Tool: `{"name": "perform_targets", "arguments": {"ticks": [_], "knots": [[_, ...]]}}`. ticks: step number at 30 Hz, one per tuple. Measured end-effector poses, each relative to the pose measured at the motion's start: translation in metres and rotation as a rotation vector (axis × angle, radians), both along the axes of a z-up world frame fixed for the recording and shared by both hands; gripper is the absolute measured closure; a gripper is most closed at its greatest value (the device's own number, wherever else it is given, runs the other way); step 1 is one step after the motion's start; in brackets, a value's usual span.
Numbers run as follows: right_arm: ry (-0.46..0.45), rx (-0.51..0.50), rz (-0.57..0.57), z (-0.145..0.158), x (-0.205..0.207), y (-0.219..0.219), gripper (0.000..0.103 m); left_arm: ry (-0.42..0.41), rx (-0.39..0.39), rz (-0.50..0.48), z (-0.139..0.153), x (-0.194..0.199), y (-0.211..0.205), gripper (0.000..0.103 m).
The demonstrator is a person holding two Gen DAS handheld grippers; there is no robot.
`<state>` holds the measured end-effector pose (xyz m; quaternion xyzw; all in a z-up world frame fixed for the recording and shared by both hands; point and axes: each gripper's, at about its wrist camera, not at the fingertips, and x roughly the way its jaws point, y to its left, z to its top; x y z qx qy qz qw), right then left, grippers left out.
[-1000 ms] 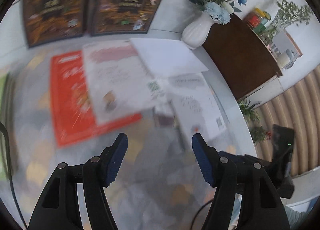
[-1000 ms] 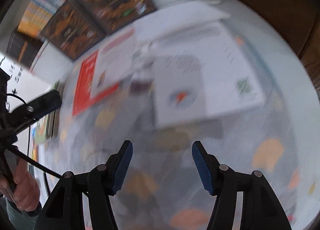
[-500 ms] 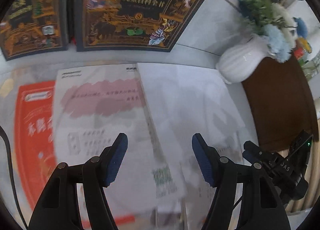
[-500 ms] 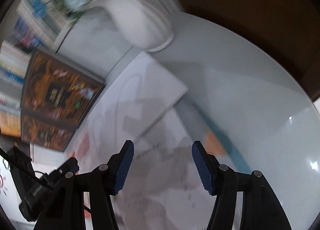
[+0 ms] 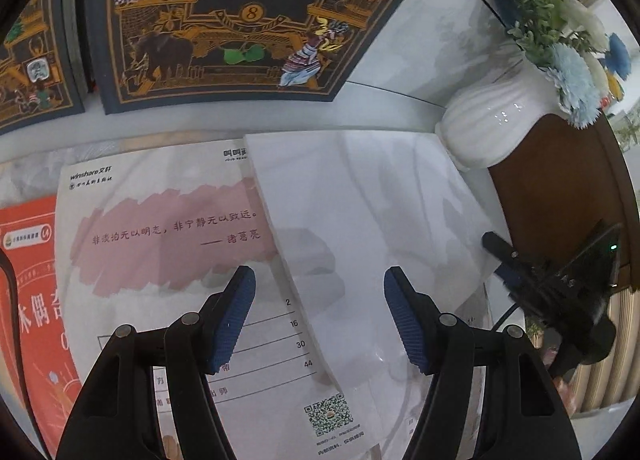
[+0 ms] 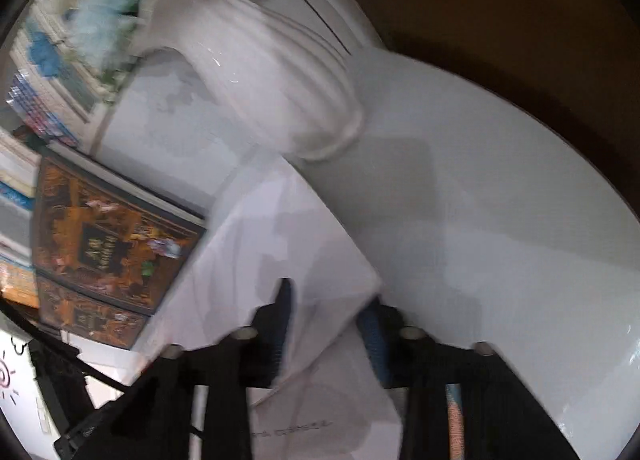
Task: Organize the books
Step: 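Open the left tool and move it over the white workbooks by the vase, then grasp the edge of the white workbook with the left tool and lift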
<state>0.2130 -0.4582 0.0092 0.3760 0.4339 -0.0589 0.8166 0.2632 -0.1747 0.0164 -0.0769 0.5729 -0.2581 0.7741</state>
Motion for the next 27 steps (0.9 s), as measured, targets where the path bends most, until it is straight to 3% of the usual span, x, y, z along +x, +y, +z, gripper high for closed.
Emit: {"name": "perform_targets", "arguments": {"ticks": [3, 6, 8, 13, 18, 21, 22, 23, 25, 27], "knots": [[-0.052, -0.167, 0.095, 0.032, -0.009, 0.028, 0.086, -0.011, -0.022, -0.042, -0.001, -0.006, -0.004, 0.039], [-0.085, -0.306, 0.166, 0.054, -0.026, 0.061, 0.086, -0.051, 0.044, -0.072, 0.001, -0.016, -0.005, 0.04], [-0.106, -0.369, 0.194, 0.068, -0.047, 0.082, 0.086, -0.048, 0.049, -0.102, 0.002, -0.022, 0.003, 0.04], [-0.111, -0.4, 0.268, 0.086, -0.103, 0.124, 0.084, -0.009, 0.029, -0.153, 0.006, -0.061, 0.04, 0.04], [-0.034, -0.384, 0.433, 0.079, -0.161, 0.143, 0.084, 0.016, 0.012, -0.135, 0.022, -0.153, 0.086, 0.04], [0.059, -0.329, 0.498, 0.058, -0.172, 0.123, 0.084, 0.165, -0.087, -0.162, 0.023, -0.22, 0.111, 0.04], [0.085, -0.301, 0.49, 0.05, -0.17, 0.111, 0.084, 0.234, -0.144, -0.171, 0.023, -0.244, 0.116, 0.04], [0.103, -0.28, 0.458, 0.043, -0.165, 0.096, 0.084, 0.249, -0.158, -0.178, 0.024, -0.255, 0.117, 0.04], [0.164, -0.328, 0.387, 0.035, -0.153, 0.078, 0.084, 0.212, -0.138, -0.211, 0.034, -0.269, 0.112, 0.04], [0.219, -0.293, 0.348, 0.033, -0.15, 0.062, 0.084, 0.093, -0.052, -0.191, 0.047, -0.264, 0.106, 0.04]]}}
